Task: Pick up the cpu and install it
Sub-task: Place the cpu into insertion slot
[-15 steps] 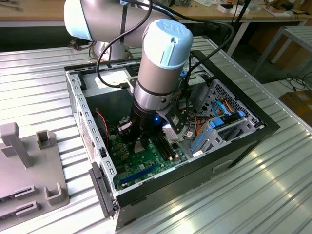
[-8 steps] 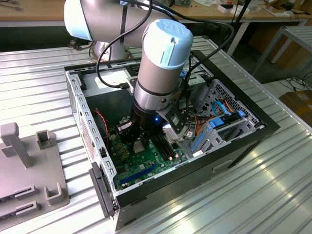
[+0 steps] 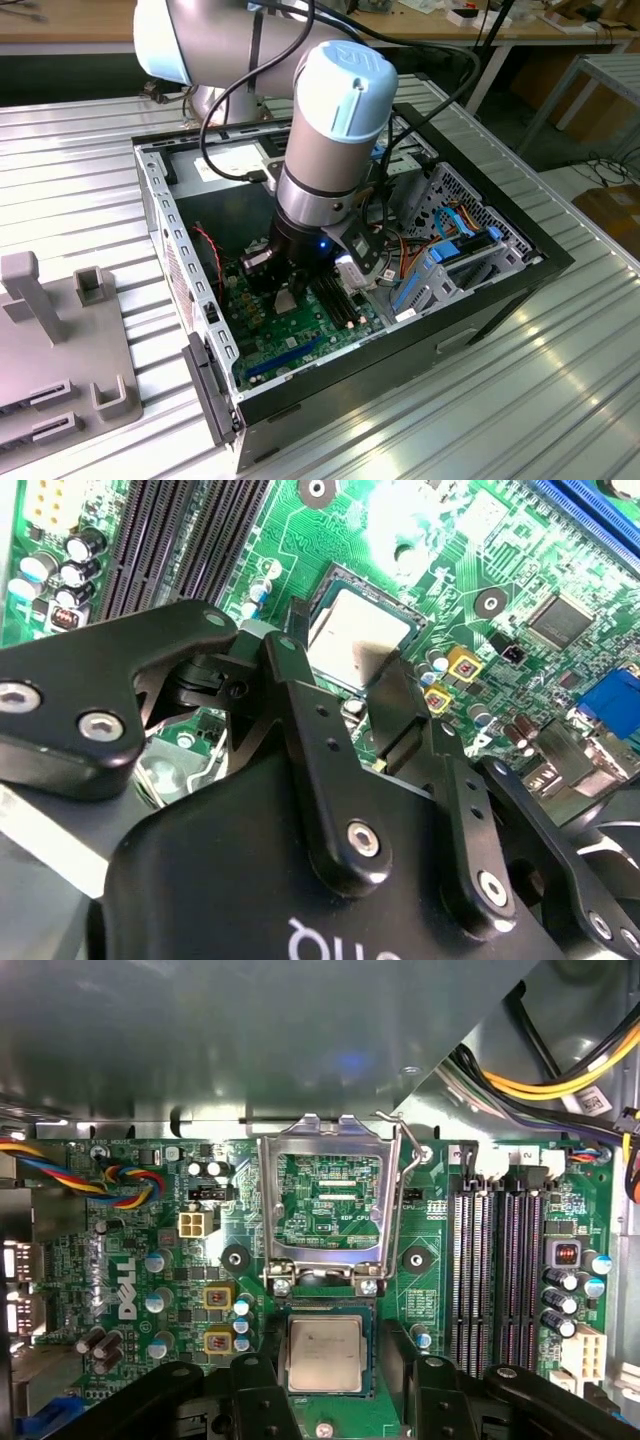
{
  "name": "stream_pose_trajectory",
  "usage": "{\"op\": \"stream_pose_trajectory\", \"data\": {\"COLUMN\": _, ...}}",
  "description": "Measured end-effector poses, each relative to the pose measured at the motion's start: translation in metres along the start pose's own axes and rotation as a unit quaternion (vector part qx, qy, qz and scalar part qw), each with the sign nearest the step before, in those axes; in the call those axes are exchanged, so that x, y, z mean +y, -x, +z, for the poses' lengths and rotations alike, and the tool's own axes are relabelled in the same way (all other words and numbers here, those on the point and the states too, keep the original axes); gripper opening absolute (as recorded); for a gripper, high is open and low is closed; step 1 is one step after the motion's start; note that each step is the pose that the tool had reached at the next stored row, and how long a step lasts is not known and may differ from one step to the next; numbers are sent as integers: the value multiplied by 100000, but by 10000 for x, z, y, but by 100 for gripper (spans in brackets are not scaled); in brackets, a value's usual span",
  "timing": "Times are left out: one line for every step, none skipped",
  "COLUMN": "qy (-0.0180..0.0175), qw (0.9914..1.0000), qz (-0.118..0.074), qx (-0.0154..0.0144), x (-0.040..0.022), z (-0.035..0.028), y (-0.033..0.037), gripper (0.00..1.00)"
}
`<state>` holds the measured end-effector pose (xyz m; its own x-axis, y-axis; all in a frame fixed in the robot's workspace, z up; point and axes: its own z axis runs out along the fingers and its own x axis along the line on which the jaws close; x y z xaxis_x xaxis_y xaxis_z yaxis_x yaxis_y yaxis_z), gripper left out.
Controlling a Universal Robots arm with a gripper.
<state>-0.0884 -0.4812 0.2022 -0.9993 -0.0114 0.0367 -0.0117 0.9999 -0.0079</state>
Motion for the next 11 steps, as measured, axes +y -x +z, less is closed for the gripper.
{"op": "stream_pose_trajectory", "data": {"qy": 1, "qw": 100000, "qz": 6, "qx": -2, "x": 0, "z": 2, "y": 2, "gripper": 51}}
{"op": "stream_pose_trajectory", "data": {"qy": 1, "qw": 100000, "qz": 9, "qx": -1, "x": 0, "z": 4, "y": 4, "gripper": 51}}
{"op": "stream_pose_trajectory", "data": {"qy": -1, "qw": 100000, "qz": 9, "qx": 0, "x": 0, "z": 6, "y": 9, "gripper": 51}}
{"op": "stream_pose_trajectory", "data": {"qy": -1, "qw": 100000, "qz": 16, "qx": 0, "x": 0, "z": 7, "y": 12, "gripper": 51}}
{"op": "stream_pose_trajectory", "data": {"qy": -5, "qw": 100000, "qz": 30, "qx": 0, "x": 0, "z": 9, "y": 16, "gripper": 51}}
{"op": "stream_pose_trajectory", "data": {"qy": -2, "qw": 100000, "qz": 36, "qx": 1, "x": 0, "z": 10, "y": 19, "gripper": 51}}
{"op": "stream_pose_trajectory", "data": {"qy": 0, "qw": 100000, "qz": 41, "qx": 1, "x": 0, "z": 12, "y": 22, "gripper": 51}}
{"op": "stream_pose_trajectory", "data": {"qy": -3, "qw": 100000, "qz": 54, "qx": 8, "x": 0, "z": 13, "y": 26, "gripper": 51}}
{"op": "stream_pose_trajectory", "data": {"qy": -8, "qw": 100000, "qz": 62, "qx": 5, "x": 0, "z": 13, "y": 27, "gripper": 51}}
{"op": "stream_pose_trajectory", "data": {"qy": -7, "qw": 100000, "qz": 63, "qx": 4, "x": 0, "z": 13, "y": 27, "gripper": 51}}
{"op": "stream_pose_trajectory", "data": {"qy": 1, "qw": 100000, "qz": 58, "qx": 3, "x": 0, "z": 14, "y": 28, "gripper": 51}}
